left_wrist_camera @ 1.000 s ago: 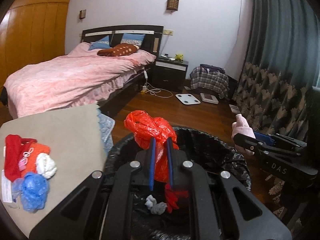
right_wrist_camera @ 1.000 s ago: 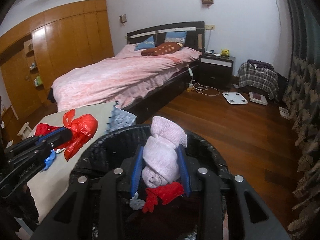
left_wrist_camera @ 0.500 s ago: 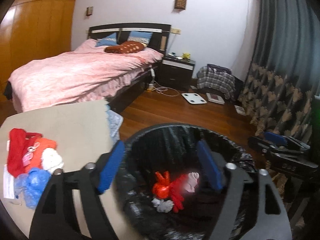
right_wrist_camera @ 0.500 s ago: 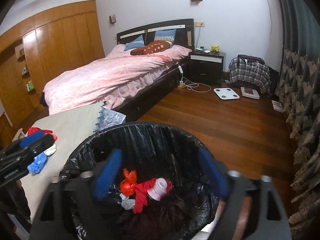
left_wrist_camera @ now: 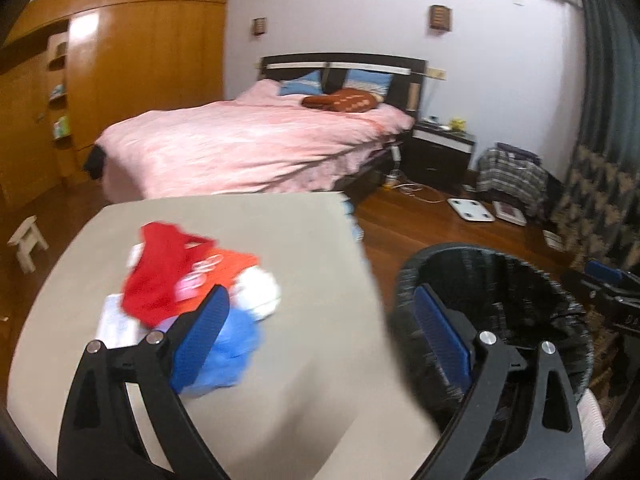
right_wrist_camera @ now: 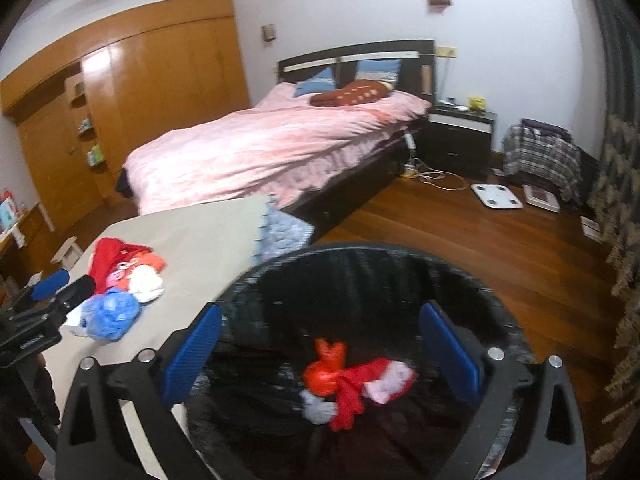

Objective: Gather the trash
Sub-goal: 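Return to the table and grasp the white medicine box with the left tool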

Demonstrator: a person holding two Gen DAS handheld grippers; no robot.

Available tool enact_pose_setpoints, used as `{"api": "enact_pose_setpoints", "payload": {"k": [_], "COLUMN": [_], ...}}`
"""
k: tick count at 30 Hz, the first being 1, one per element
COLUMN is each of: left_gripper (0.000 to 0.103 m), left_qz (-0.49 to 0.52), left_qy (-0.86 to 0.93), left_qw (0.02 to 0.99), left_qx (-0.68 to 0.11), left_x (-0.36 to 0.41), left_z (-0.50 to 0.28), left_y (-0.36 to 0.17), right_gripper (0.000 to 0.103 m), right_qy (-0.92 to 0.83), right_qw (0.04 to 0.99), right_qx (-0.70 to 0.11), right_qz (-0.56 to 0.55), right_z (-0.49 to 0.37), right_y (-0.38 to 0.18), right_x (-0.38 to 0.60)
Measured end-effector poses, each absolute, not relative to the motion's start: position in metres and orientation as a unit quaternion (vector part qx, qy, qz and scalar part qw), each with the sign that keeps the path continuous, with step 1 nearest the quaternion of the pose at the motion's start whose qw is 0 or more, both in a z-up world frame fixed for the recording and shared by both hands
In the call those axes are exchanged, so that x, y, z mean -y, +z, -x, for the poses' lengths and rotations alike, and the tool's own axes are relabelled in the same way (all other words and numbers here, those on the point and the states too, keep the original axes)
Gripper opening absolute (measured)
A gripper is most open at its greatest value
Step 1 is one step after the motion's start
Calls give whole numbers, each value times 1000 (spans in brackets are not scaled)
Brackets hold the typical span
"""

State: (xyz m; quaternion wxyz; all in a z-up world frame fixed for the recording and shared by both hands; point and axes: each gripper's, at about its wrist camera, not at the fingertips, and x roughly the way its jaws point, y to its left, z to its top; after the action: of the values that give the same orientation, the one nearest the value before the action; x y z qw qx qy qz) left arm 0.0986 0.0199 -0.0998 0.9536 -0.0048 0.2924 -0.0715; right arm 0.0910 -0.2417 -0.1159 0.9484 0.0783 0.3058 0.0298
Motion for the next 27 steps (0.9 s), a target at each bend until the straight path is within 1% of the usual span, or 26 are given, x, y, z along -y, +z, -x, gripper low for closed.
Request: {"api": "enact_pose_setpoints", "payload": {"k": [8,17,27], "left_gripper": [91,91,90], "left_qz": [12,17,35], "left_qy": [9,82,95], "left_qw": [956,947,931], "left_qx": [-294,-309,-351], "left_x": [-91,-162,-198], "left_z": [-87,-95,-116], "left_y": [-106,-123,-161], "right_gripper": [97,97,97], "right_qy": [107,167,179], "right_qw": [944,938,930], "right_qx": [-304,-300,-319], "right_qz": [-66,-43,-25], "right_z": [-111,-129,-145], "right_y": [-118,-125,-155], "right_x": [164,87,46]}}
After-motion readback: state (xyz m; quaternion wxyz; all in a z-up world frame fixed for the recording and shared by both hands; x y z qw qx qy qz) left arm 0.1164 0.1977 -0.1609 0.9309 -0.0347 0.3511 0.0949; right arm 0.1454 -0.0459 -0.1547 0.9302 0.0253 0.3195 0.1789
